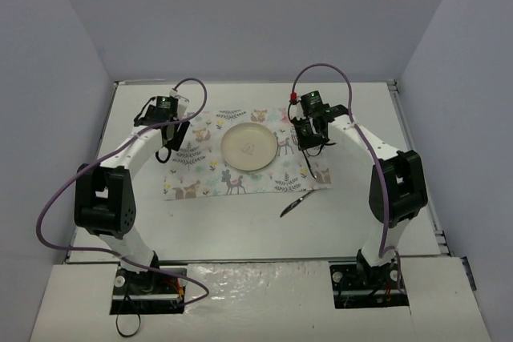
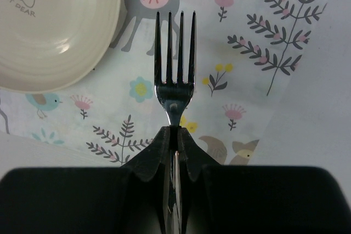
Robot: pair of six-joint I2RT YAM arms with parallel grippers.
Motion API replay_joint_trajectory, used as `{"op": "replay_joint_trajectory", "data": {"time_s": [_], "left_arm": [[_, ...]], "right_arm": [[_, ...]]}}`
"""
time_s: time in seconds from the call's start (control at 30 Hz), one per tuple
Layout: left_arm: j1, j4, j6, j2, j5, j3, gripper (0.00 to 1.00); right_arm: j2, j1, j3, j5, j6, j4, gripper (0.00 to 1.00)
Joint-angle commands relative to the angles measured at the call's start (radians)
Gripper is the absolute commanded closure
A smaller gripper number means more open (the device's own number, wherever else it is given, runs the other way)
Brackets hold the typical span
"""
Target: Set the dinner table for one person
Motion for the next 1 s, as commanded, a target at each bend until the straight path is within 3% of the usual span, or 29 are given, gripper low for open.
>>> {"op": "replay_joint_trajectory", "data": {"time_s": [0.0,0.27,0.47,0.97], "left_arm": [[0.01,0.041,-0.012,-0.052,-0.023,0.005,0.24],[0.016,0.019,-0.025,-0.022,-0.052,0.034,0.23],[0.018,0.005,-0.028,-0.01,-0.051,0.051,0.23],[0.02,0.026,-0.022,0.002,-0.045,0.025,0.23]], "right_arm": [[0.064,0.021,0.082,0.039,0.052,0.042,1.0],[0.192,0.039,0.154,0.063,0.185,0.07,1.0],[0.185,0.032,0.145,0.103,0.218,0.179,1.0],[0.303,0.022,0.207,0.12,0.26,0.259,1.0]]}}
